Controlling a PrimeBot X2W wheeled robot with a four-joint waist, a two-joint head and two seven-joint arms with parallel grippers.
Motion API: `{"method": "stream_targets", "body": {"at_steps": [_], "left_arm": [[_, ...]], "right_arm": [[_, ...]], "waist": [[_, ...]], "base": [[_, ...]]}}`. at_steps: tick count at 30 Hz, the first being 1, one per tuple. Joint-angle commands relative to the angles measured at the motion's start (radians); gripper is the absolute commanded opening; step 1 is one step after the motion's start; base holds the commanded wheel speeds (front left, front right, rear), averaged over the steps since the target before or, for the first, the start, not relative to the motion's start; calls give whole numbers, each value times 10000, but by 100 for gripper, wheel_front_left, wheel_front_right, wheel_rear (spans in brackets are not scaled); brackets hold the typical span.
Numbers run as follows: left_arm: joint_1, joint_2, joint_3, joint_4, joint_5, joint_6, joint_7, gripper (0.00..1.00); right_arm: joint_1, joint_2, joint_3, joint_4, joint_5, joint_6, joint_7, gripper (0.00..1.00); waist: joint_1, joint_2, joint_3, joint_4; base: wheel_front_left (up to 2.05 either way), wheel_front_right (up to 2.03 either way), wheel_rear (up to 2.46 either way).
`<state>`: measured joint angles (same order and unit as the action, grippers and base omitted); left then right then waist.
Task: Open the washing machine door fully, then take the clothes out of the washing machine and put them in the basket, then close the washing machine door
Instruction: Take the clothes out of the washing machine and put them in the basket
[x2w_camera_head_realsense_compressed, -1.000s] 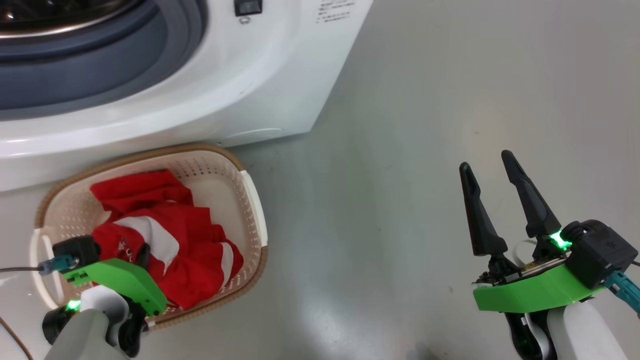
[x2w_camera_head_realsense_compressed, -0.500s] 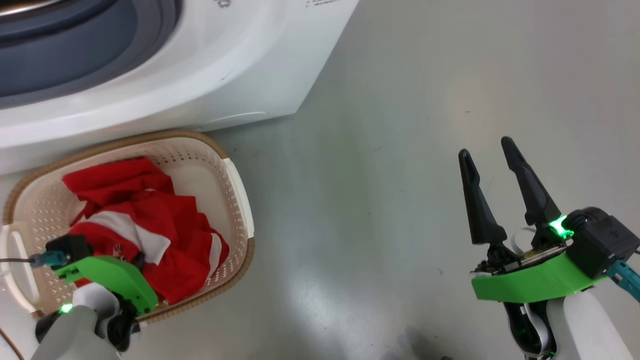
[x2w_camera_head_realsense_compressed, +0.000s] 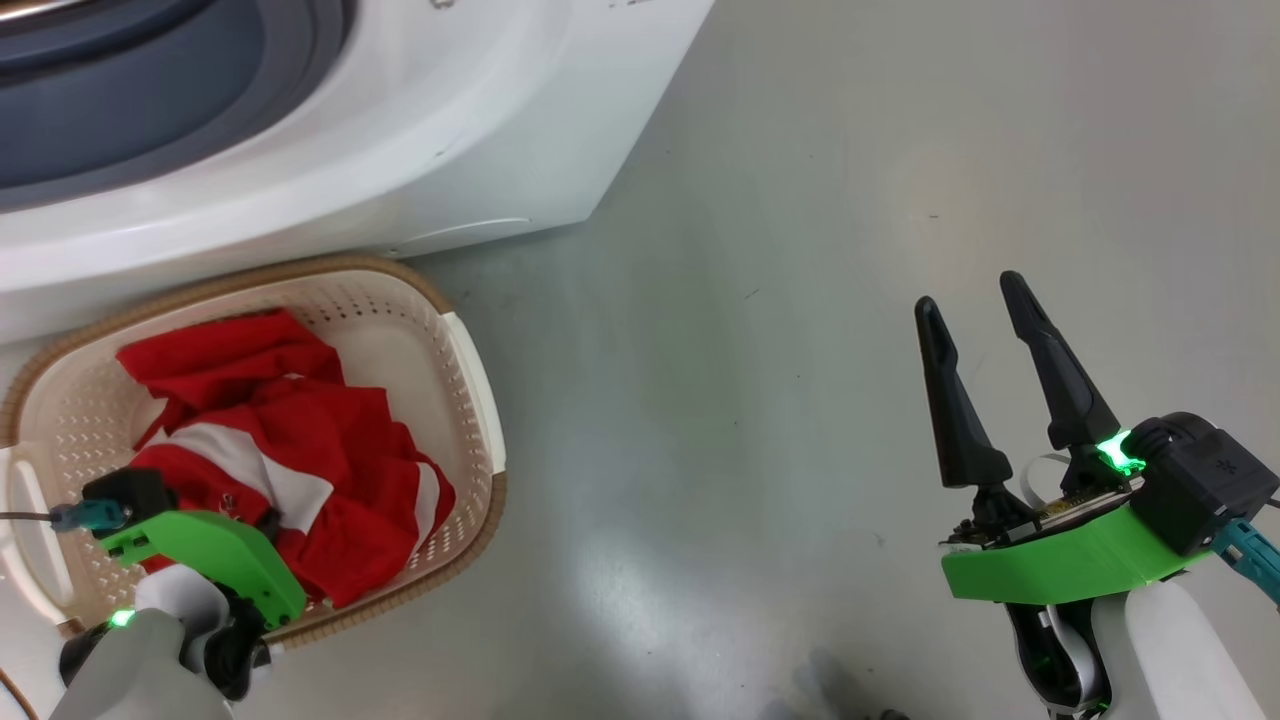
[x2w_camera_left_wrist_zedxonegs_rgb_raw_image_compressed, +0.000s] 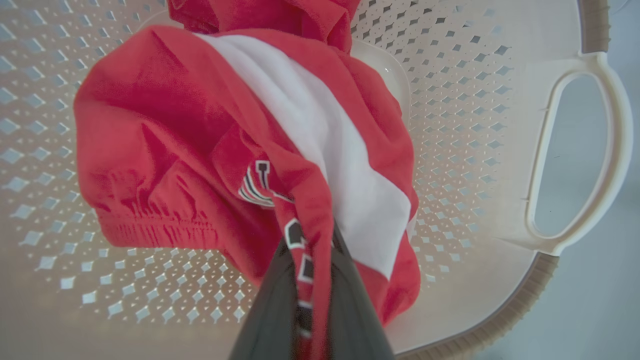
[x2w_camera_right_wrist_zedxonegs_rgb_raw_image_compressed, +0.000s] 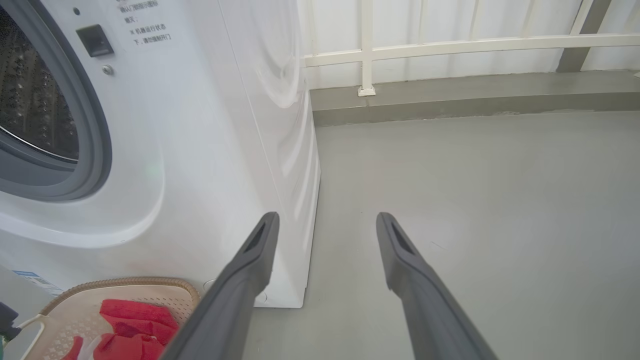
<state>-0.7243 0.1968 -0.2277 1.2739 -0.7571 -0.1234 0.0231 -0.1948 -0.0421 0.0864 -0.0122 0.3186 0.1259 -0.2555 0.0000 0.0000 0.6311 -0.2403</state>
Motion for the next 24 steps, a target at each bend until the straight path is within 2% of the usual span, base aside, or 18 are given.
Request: {"method": "stream_targets", "body": {"at_steps": [1,4,5,14,24], "left_arm": [[84,272,179,5,-21,50,-161,0],[70,225,154,27,-7,104,-399,69],[83,197,152,34,-13,119,-468,100],[288,-52,194,9,-213,15,-1056,100],[769,-271,-88,-321,-119,-50,-2146,100]], "right_arm": [[-45,-81,228,-182,97,48,-63,100],[-28,-81,218,-168,70,48,-63,100],[-17,-81,222,-157,61,48,-63,100],[91,-81,202,-59,-5,48,-63,100],[414,-81,127,36,-161,48,-63,100]], "waist": [[0,0,-42,47],[0,0,-124,120],[0,0,-174,148],[0,0,-670,390],[0,0,-1701,818]], "base": [[0,0,0],[0,0,0],[0,0,0],[0,0,0],[0,0,0]]}}
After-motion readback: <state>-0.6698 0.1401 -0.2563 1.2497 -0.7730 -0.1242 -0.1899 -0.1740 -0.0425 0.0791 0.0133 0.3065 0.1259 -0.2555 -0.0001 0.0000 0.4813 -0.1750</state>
